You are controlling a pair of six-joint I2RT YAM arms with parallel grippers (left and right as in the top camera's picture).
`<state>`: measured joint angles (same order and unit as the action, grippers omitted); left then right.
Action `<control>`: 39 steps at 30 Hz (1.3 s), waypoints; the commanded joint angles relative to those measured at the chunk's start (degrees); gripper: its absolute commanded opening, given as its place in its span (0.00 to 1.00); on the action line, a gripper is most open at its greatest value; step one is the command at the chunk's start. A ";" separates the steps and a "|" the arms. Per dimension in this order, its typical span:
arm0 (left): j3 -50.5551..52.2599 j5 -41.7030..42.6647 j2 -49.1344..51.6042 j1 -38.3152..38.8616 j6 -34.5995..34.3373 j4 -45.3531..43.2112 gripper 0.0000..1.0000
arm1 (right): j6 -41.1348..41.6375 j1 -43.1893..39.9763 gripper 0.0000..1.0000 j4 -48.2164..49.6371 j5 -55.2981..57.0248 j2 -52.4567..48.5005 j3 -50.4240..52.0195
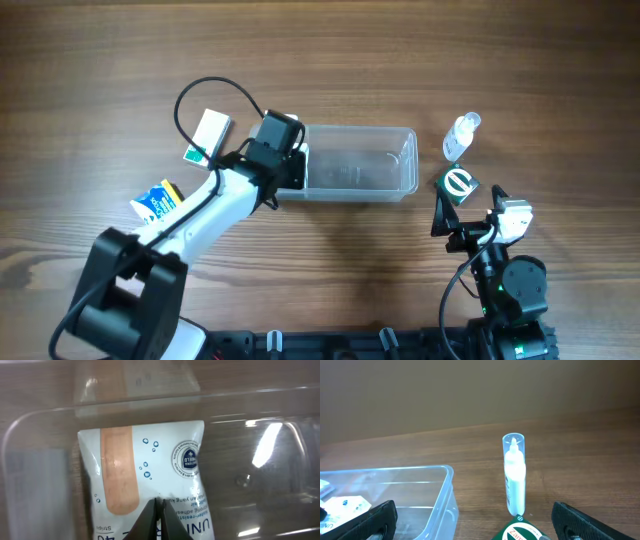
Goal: Pack container
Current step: 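Carry the bandage box into the container's left end and release, then grasp the blue Vicks VapoDrops pack with the left gripper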
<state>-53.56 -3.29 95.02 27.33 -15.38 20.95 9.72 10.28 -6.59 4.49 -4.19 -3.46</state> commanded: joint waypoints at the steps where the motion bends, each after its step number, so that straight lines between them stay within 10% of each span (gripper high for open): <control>1: -0.04 -0.44 2.19 0.20 -0.44 0.37 0.06 | -0.57 -0.22 1.00 0.28 -0.72 0.15 0.22; 24: -14.29 -9.99 -9.81 -0.59 0.15 16.17 0.13 | -0.61 -0.22 1.00 0.28 -0.72 0.15 0.22; 32: -14.27 -10.51 -16.20 -19.43 -7.96 30.95 0.11 | -0.59 -0.22 1.00 0.28 -0.72 0.15 0.22; 37: -13.88 -1.55 -16.17 -31.95 -15.34 38.27 0.99 | -0.61 -0.22 1.00 0.31 -0.72 0.15 0.22; 39: -13.66 -1.07 -16.15 -35.04 -15.32 39.67 1.00 | -0.59 -0.22 1.00 0.28 -0.72 0.15 0.24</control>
<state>-67.18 -9.78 79.64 -2.68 -26.63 59.00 9.72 10.28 -6.57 4.49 -4.19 -3.46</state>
